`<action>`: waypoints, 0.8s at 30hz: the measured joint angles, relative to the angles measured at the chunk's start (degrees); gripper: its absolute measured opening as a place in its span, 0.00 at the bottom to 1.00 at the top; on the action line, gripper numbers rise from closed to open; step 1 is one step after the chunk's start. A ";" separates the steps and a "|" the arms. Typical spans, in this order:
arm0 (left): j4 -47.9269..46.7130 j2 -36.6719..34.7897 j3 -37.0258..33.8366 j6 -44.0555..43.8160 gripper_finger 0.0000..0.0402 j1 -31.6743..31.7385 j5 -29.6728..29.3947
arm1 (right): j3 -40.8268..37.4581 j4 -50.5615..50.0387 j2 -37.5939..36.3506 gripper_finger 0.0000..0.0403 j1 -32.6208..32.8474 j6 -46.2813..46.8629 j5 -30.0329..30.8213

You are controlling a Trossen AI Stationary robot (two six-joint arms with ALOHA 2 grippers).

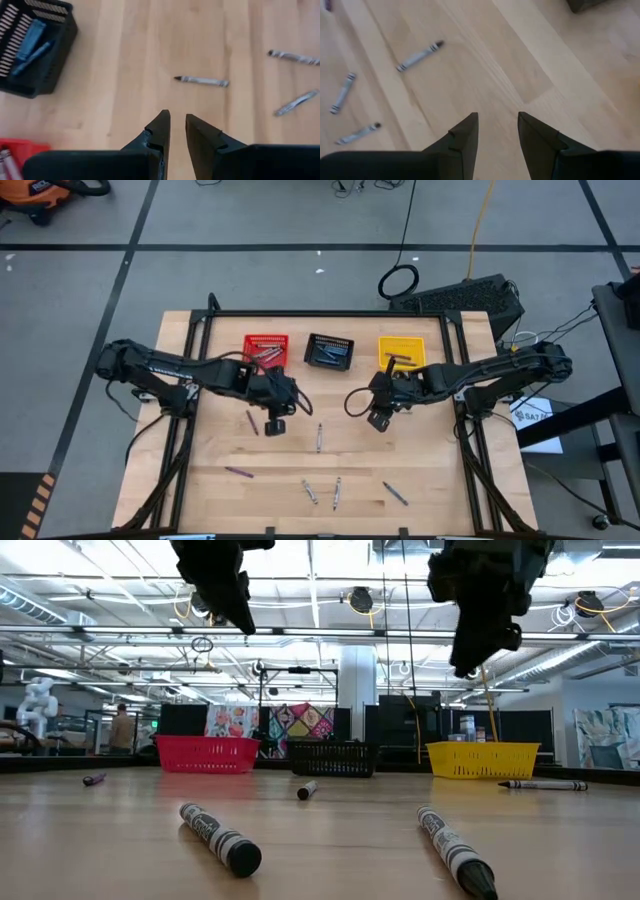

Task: Sort crayons
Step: Put the gray crayon into the red bin

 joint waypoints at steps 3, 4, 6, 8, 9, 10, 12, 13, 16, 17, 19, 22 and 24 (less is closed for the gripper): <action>3.02 0.44 0.00 -6.03 0.16 -1.01 -0.20 | 0.00 2.00 0.00 0.31 0.00 0.72 -0.07; 4.69 0.83 0.05 -8.94 0.16 -1.27 -0.81 | 0.00 2.11 0.00 0.31 0.00 1.02 -0.04; 6.00 1.27 0.01 -14.49 0.16 -1.92 -3.00 | 0.00 2.19 0.00 0.31 0.00 1.97 0.01; 8.25 1.97 0.01 -17.36 0.16 -2.44 -5.40 | 0.00 2.29 0.00 0.31 0.00 2.90 0.17; 8.97 2.22 0.15 -17.85 0.16 -2.57 -5.64 | 0.00 2.33 0.00 0.31 0.00 3.29 0.20; 8.45 2.41 0.13 -18.16 0.16 -2.83 -5.64 | 0.00 2.43 0.00 0.31 0.00 3.50 0.20; 8.08 2.87 -0.07 -18.72 0.16 -3.54 -5.70 | 0.00 2.59 0.00 0.31 0.00 3.82 0.18; 9.31 3.26 0.03 -19.53 0.16 -3.87 -5.87 | 0.00 2.57 0.00 0.31 0.00 3.90 0.17; 10.09 4.00 0.00 -21.44 0.16 -5.27 -6.24 | 0.00 2.93 0.00 0.31 0.00 4.53 0.17; 11.27 4.69 0.07 -21.37 0.16 -5.69 -5.70 | 0.02 3.03 0.00 0.31 0.00 4.51 0.15; 11.17 5.78 0.08 -19.33 0.16 -7.02 -3.59 | 0.00 3.00 0.00 0.31 0.00 4.40 0.15; 10.71 7.51 0.03 -11.76 0.16 -9.90 1.45 | 0.00 2.93 0.00 0.31 0.00 4.51 0.15; 8.64 8.56 0.04 -6.48 0.16 -12.24 2.95 | 0.00 3.11 0.00 0.31 0.00 4.52 0.15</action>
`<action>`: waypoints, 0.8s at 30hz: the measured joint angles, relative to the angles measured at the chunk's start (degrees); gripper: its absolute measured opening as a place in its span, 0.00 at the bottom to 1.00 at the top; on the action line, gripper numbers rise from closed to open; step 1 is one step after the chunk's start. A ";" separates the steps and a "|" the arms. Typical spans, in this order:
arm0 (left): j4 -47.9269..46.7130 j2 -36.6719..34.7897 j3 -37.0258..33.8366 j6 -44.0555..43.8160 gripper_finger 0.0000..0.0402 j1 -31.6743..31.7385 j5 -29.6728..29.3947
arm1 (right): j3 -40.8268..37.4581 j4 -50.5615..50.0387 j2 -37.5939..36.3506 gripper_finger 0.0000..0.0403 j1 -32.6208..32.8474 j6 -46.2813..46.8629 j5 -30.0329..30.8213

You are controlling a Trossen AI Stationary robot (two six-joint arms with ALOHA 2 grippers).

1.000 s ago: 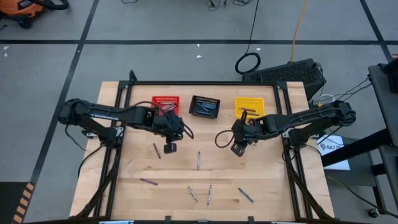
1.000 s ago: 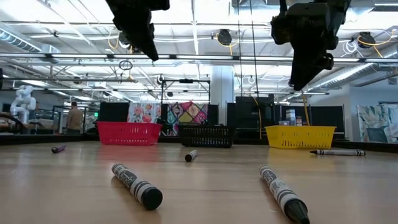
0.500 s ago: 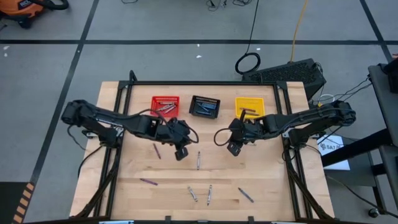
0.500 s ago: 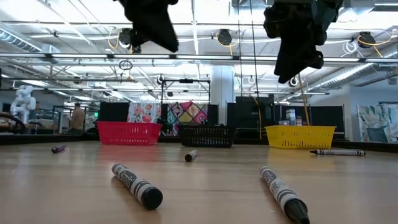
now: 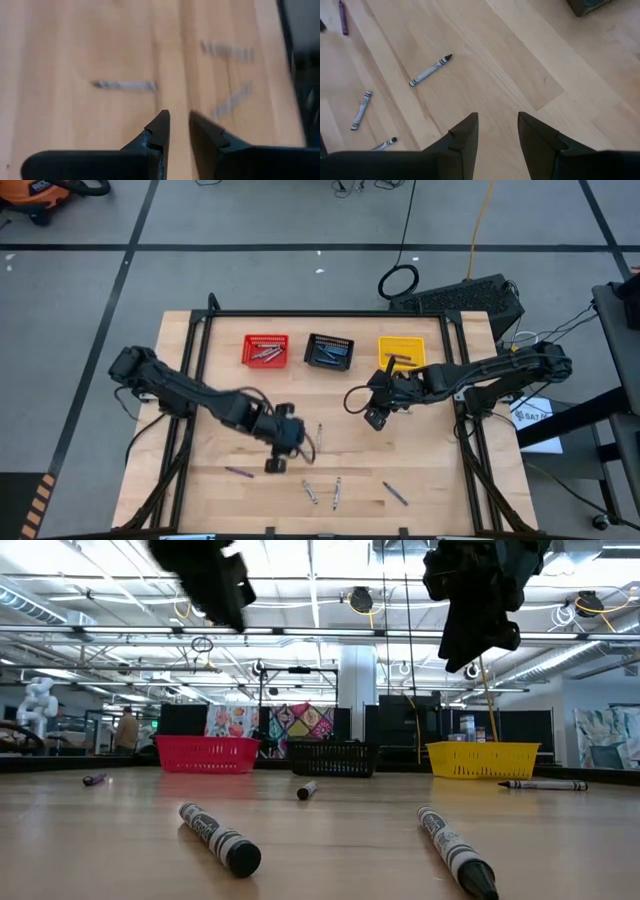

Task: Sort crayons
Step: Put the gray crayon into the red bin

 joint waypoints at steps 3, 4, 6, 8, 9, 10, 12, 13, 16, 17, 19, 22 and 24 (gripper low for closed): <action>0.19 2.24 -0.02 5.32 0.16 -2.90 0.02 | 0.02 0.22 0.00 0.31 0.00 0.40 0.00; 0.02 2.90 -0.02 6.81 0.16 -3.76 0.02 | 0.02 0.29 0.00 0.31 0.00 0.53 0.00; 1.22 4.43 -0.02 9.91 0.16 -5.11 -0.03 | 0.02 0.30 0.00 0.31 0.00 0.90 0.00; 1.60 5.85 -0.02 12.83 0.16 -6.25 -0.25 | 0.02 0.36 0.00 0.31 0.00 1.82 0.00; 2.07 6.46 -0.02 14.16 0.16 -6.60 -0.56 | 0.02 0.42 0.00 0.31 0.00 2.10 0.00; 3.00 7.07 -0.01 15.67 0.16 -6.81 -0.95 | 0.02 0.56 0.00 0.31 0.00 2.29 0.00; 3.68 8.13 0.00 18.60 0.16 -7.20 -1.48 | 0.02 0.68 0.00 0.31 0.00 2.38 0.00; 4.28 8.65 0.00 19.93 0.16 -7.34 -1.68 | 0.02 0.74 0.00 0.31 0.00 2.38 0.00; 6.95 9.85 0.00 23.25 0.16 -7.59 -2.70 | 0.02 0.76 0.00 0.31 0.00 2.39 0.01; 8.01 10.22 0.00 24.19 0.16 -7.68 -3.12 | 0.02 0.76 0.00 0.31 0.00 2.40 0.10; 9.86 10.59 0.00 25.80 0.16 -7.71 -3.13 | 0.02 0.75 0.00 0.31 0.00 2.90 1.01; 11.96 10.48 0.00 26.50 0.16 -7.67 -2.04 | 0.02 0.67 0.00 0.31 -0.02 4.43 1.60; 11.93 10.48 0.04 27.53 0.16 -7.67 -1.71 | 0.02 0.59 0.00 0.31 -0.02 4.69 1.57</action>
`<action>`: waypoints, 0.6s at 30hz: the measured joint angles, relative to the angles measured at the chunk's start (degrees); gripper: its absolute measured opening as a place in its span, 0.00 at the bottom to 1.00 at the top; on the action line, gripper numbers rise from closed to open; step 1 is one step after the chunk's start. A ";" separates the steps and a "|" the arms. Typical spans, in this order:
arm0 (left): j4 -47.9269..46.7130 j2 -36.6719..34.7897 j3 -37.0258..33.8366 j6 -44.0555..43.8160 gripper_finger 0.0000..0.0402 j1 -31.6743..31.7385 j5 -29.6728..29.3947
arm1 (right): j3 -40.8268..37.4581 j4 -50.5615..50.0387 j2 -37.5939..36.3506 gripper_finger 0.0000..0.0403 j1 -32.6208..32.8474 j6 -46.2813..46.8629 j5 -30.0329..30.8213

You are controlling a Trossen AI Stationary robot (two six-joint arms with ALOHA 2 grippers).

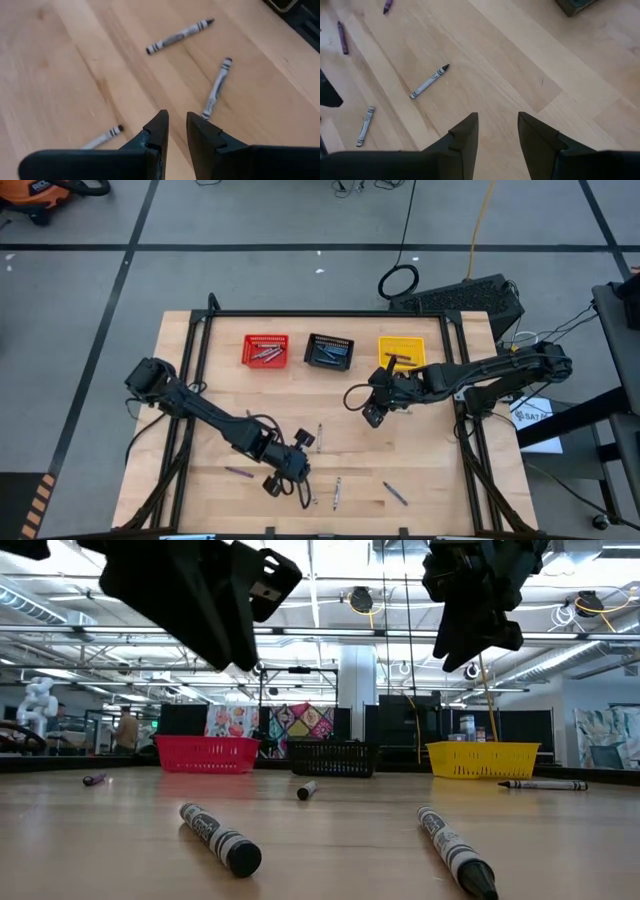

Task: Sort crayons
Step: Put the gray crayon into the red bin

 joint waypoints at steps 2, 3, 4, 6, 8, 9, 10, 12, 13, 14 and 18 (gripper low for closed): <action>0.10 0.00 -0.01 1.28 0.16 0.00 0.40 | 0.00 0.00 0.00 0.31 0.00 -0.01 0.00; 0.20 0.00 -0.01 2.21 0.16 -0.02 0.65 | 0.00 -0.01 0.00 0.31 0.00 -0.02 0.00; 0.34 0.04 -0.01 3.13 0.16 -0.02 1.01 | 0.00 0.00 0.00 0.31 0.00 -0.02 0.01; 1.72 0.62 0.00 5.46 0.16 -0.04 2.83 | 0.00 0.01 0.00 0.31 0.00 -0.04 0.06; 2.42 0.83 -0.06 7.62 0.16 -0.63 3.61 | 0.00 0.04 0.00 0.31 0.00 -0.07 0.09; 3.90 1.01 -0.05 8.56 0.16 -0.99 3.69 | 0.00 0.05 0.00 0.31 0.00 -0.06 0.09; 5.81 1.33 0.03 8.80 0.16 -1.22 3.71 | 0.00 0.06 0.00 0.31 0.00 0.02 0.11; 7.11 1.71 0.05 8.53 0.16 -1.68 3.68 | 0.00 0.06 0.00 0.31 0.00 0.17 0.55; 7.26 1.86 -0.02 8.53 0.16 -1.78 3.68 | 0.00 0.06 0.00 0.31 0.00 0.20 1.16; 7.98 2.27 -0.01 8.56 0.16 -1.90 3.68 | 0.00 0.06 0.00 0.31 0.00 0.20 1.36; 8.29 3.96 0.02 8.54 0.16 -2.26 3.82 | 0.00 0.09 0.00 0.31 0.00 0.22 1.40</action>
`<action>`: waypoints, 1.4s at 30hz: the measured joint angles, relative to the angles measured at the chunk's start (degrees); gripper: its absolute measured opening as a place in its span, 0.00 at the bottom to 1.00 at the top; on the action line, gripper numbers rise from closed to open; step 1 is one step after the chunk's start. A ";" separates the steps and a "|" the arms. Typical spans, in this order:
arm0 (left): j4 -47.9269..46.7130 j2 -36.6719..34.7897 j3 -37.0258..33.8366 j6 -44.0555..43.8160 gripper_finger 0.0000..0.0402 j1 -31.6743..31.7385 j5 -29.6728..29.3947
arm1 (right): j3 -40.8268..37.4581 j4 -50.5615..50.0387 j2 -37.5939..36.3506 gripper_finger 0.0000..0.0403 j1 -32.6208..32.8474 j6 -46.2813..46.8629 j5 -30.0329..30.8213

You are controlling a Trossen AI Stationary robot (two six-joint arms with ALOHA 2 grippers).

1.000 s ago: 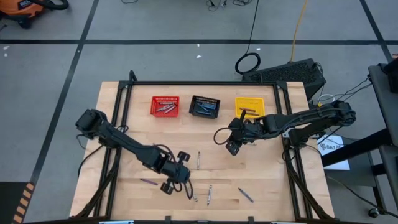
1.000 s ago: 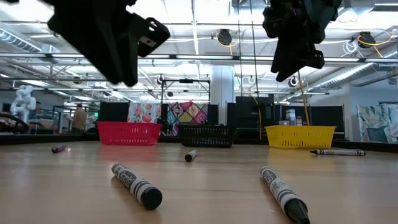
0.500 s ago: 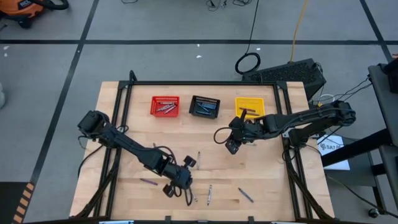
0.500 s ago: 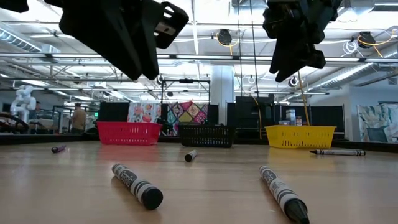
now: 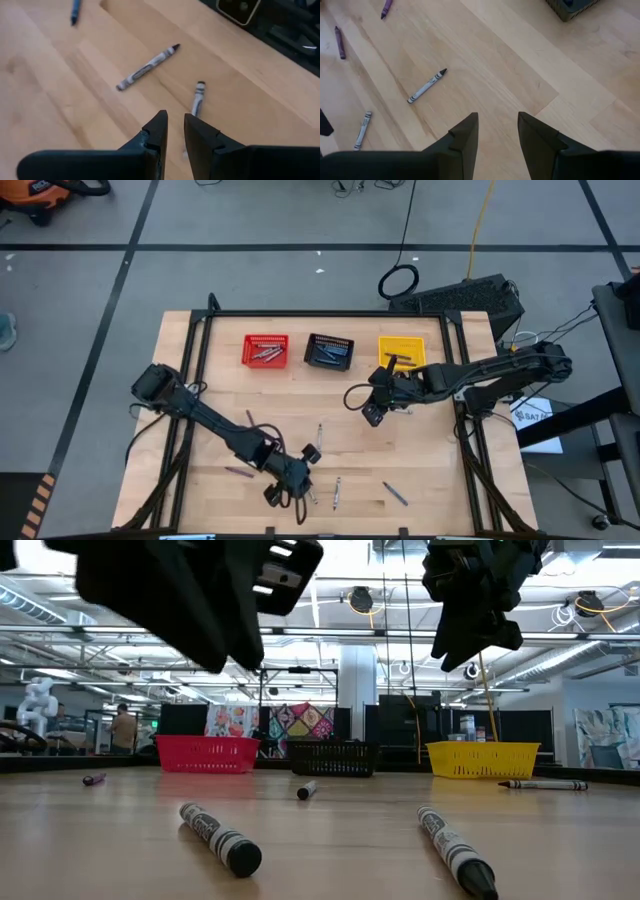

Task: Sort crayons
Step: Put the gray crayon into the red bin

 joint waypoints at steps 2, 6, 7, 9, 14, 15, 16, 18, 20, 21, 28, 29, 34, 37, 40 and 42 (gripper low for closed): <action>0.17 0.98 0.00 0.01 0.16 -0.35 0.08 | 0.00 0.04 0.00 0.31 0.00 0.05 -0.01; 0.27 3.01 0.00 0.01 0.16 -0.38 0.19 | 0.00 0.33 0.00 0.31 0.00 1.33 0.01; 0.34 3.53 0.00 0.01 0.16 -0.36 0.21 | 0.00 0.37 0.00 0.31 0.00 1.46 -0.01; 0.63 4.44 0.00 -0.01 0.16 -0.32 0.25 | 0.00 0.47 0.00 0.31 0.00 1.53 0.01; 0.92 6.23 -0.02 0.01 0.16 -0.41 0.51 | 0.00 0.66 0.00 0.31 0.00 1.53 0.02; 0.86 6.55 -0.02 0.01 0.16 -0.40 0.95 | 0.00 0.67 0.00 0.31 0.00 1.53 0.01; 1.18 6.98 -0.02 0.01 0.16 -0.38 1.45 | 0.00 0.67 0.00 0.31 0.00 1.53 -0.01; 1.50 7.81 -0.02 0.01 0.16 -0.36 1.51 | 0.00 0.74 0.00 0.31 0.00 1.53 0.01; 2.16 8.59 -0.02 0.01 0.16 -0.36 1.39 | 0.02 0.91 0.00 0.31 0.00 1.53 0.02; 2.16 8.83 -0.02 -0.01 0.16 -0.24 1.39 | 0.02 0.88 0.00 0.31 0.00 1.53 0.02; 0.75 10.00 0.26 -1.59 0.16 0.50 -0.11 | 0.02 0.89 0.00 0.31 0.00 1.52 -0.01; -0.01 10.33 0.31 -1.62 0.16 0.57 -0.37 | 0.02 0.89 0.00 0.31 0.00 1.52 0.00; -3.92 10.46 0.42 -1.60 0.11 0.64 -0.75 | 0.02 0.88 0.00 0.31 0.00 1.43 -0.01; -4.39 10.46 0.37 -1.57 0.03 0.67 -0.80 | 0.02 0.89 0.00 0.31 0.00 1.28 0.00; -4.51 10.50 0.34 -1.31 0.02 0.67 -0.78 | 0.02 0.87 0.00 0.31 0.00 0.84 0.00; -4.52 10.50 0.31 -1.13 0.02 0.69 -0.69 | 0.02 0.87 0.00 0.31 0.00 0.33 -0.01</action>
